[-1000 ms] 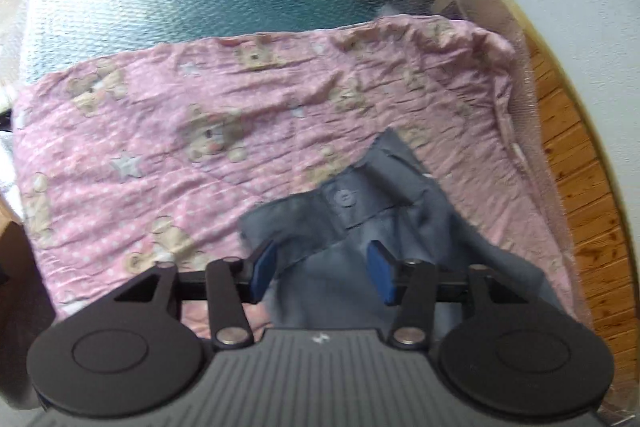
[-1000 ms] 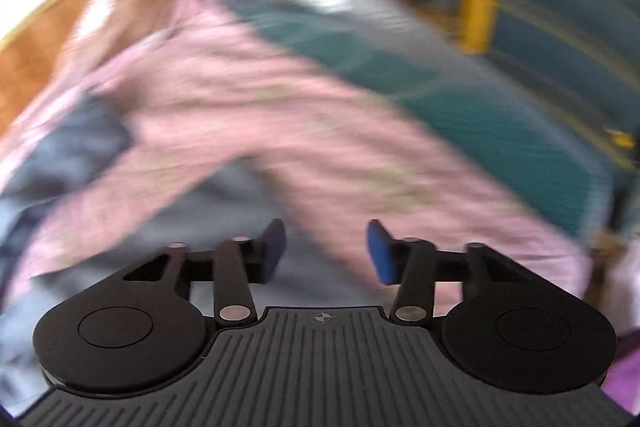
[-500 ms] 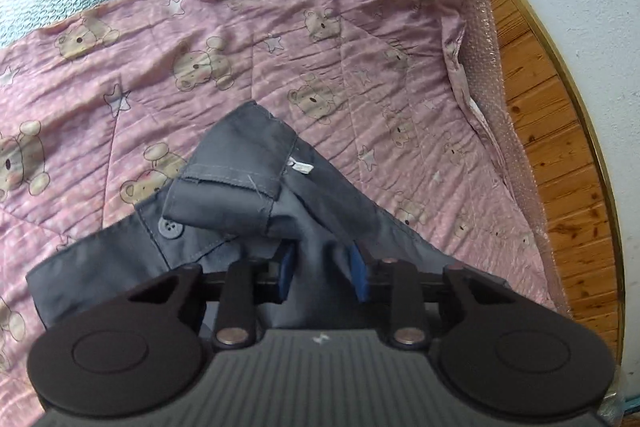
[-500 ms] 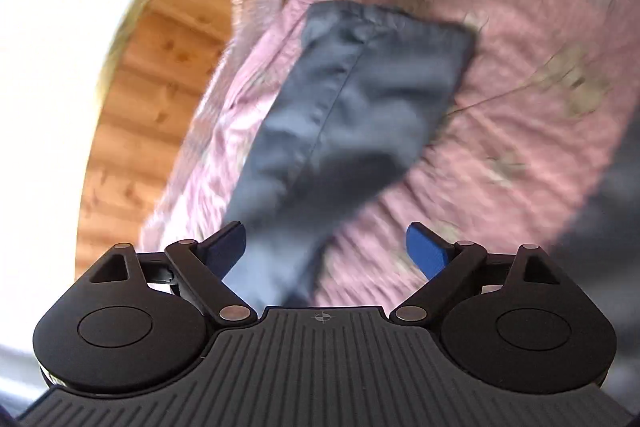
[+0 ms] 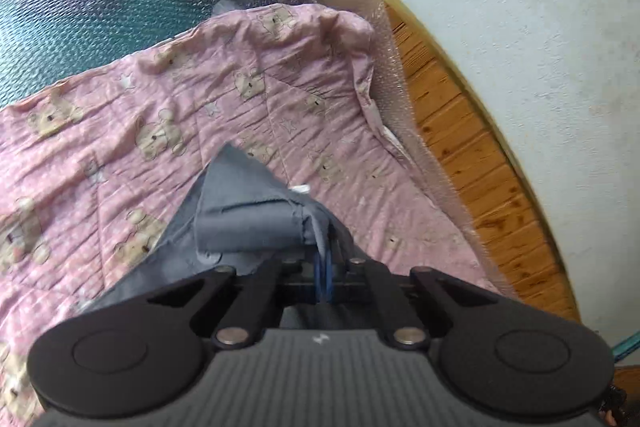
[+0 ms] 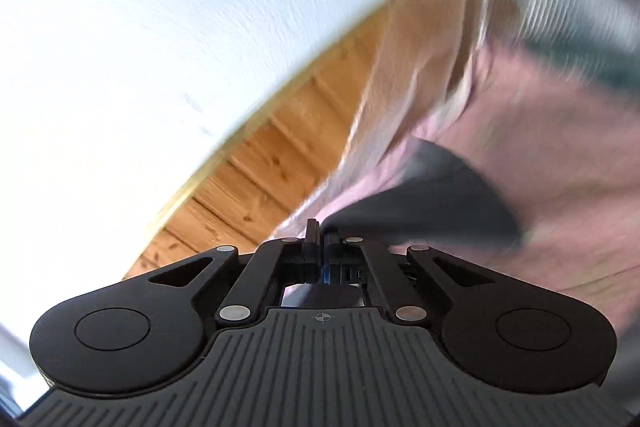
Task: Fold clothes
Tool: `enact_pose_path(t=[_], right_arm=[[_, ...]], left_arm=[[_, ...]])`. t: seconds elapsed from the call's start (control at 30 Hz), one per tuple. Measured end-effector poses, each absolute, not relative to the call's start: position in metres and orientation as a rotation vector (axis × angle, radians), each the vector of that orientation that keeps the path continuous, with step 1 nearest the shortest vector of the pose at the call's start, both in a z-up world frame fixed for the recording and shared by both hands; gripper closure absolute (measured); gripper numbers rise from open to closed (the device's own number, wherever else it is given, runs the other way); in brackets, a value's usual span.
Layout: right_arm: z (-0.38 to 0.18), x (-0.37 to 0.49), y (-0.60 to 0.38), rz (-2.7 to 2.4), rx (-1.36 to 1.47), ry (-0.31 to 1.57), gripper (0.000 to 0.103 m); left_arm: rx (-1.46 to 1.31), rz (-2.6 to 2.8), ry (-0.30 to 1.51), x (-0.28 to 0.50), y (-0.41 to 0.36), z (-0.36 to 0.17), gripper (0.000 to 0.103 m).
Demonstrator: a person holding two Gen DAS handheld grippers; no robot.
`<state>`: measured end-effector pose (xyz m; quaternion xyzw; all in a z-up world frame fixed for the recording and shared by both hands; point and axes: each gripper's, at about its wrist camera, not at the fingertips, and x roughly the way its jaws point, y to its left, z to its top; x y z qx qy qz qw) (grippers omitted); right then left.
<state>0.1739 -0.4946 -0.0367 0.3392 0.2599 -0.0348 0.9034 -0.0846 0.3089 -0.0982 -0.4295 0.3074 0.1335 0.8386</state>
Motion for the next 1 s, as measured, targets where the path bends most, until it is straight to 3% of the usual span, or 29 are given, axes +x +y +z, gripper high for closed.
enact_pose_path(t=[0.03, 0.13, 0.2, 0.27, 0.3, 0.37, 0.4, 0.43, 0.53, 0.57, 0.6, 0.63, 0.67, 0.83, 0.9, 1.0], right_arm=[[-0.032, 0.144, -0.506, -0.096, 0.674, 0.558, 0.103], [-0.098, 0.072, -0.541, -0.245, 0.640, 0.811, 0.103], [-0.136, 0.035, -0.554, -0.321, 0.705, 0.885, 0.103], [-0.171, 0.001, -0.567, -0.389, 0.770, 0.939, 0.094], [-0.177, -0.004, -0.571, -0.400, 0.808, 0.914, 0.089], [-0.187, -0.015, -0.580, -0.424, 0.875, 0.864, 0.073], [-0.190, -0.017, -0.586, -0.443, 0.892, 0.835, 0.057], [-0.193, -0.019, -0.592, -0.457, 0.909, 0.811, 0.053], [-0.204, -0.021, -0.611, -0.438, 0.980, 0.765, 0.056], [-0.208, -0.020, -0.617, -0.419, 1.003, 0.761, 0.070], [-0.209, -0.017, -0.621, -0.402, 1.013, 0.760, 0.100], [-0.200, -0.009, -0.623, -0.387, 0.983, 0.755, 0.101], [-0.182, 0.002, -0.626, -0.365, 0.934, 0.736, 0.101], [-0.058, -0.024, -0.623, -0.246, 0.709, 0.538, 0.103], [-0.082, -0.035, -0.637, -0.288, 0.677, 0.643, 0.103], [-0.165, -0.041, -0.660, -0.368, 0.736, 0.869, 0.103]], left_arm=[[-0.920, 0.292, 0.708, -0.099, 0.308, -0.110, 0.101], [-0.945, 0.331, 0.854, -0.135, 0.305, -0.141, 0.101], [-0.940, 0.385, 0.876, -0.137, 0.303, -0.146, 0.101], [-0.934, 0.439, 0.898, -0.138, 0.300, -0.152, 0.099], [-0.930, 0.466, 0.909, -0.139, 0.299, -0.154, 0.095], [-0.924, 0.519, 0.930, -0.140, 0.296, -0.160, 0.073], [-0.922, 0.537, 0.927, -0.139, 0.296, -0.160, 0.067], [-0.922, 0.549, 0.916, -0.137, 0.295, -0.159, 0.058], [-0.920, 0.587, 0.901, -0.126, 0.291, -0.158, 0.053], [-0.909, 0.597, 0.900, -0.121, 0.288, -0.158, 0.056], [-0.899, 0.607, 0.900, -0.116, 0.285, -0.158, 0.062], [-0.895, 0.596, 0.895, -0.113, 0.282, -0.157, 0.088], [-0.884, 0.579, 0.885, -0.110, 0.279, -0.152, 0.096], [-0.804, 0.452, 0.812, -0.125, 0.257, -0.111, 0.100], [-0.755, 0.446, 0.880, -0.131, 0.251, -0.120, 0.100], [-0.740, 0.490, 0.903, -0.132, 0.248, -0.127, 0.100]])
